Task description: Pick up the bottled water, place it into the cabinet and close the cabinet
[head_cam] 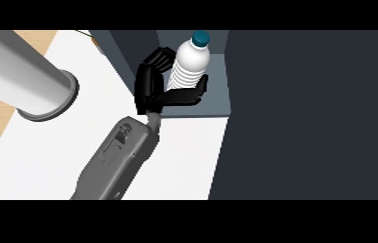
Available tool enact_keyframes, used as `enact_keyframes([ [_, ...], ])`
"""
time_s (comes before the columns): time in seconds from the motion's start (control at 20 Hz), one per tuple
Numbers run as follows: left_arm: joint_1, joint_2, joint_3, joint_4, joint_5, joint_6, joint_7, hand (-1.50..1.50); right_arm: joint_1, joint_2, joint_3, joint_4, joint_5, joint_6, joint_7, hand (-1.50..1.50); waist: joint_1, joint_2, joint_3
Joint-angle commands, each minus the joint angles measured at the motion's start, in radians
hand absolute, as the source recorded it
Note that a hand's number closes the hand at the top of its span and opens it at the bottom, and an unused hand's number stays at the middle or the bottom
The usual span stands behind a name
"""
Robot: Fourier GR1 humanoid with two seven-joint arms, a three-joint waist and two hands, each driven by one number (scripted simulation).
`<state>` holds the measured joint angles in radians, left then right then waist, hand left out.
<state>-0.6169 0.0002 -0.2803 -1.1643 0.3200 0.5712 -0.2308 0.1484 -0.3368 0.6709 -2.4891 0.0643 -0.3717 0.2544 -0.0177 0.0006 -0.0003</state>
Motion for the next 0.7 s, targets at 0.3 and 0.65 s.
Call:
enact_keyframes([
  [0.3,-0.219,0.0,-0.002,0.309,0.007,0.095,-0.012,1.5,0.072,-0.049,0.029,-0.158,0.026,0.015,0.03,-1.5,-0.02,0.002,-0.001],
  [0.65,-0.297,0.0,0.03,0.513,0.025,0.128,-0.106,1.5,0.06,-0.012,0.083,-0.099,0.062,-0.007,-0.01,-1.5,-0.026,0.005,-0.001],
])
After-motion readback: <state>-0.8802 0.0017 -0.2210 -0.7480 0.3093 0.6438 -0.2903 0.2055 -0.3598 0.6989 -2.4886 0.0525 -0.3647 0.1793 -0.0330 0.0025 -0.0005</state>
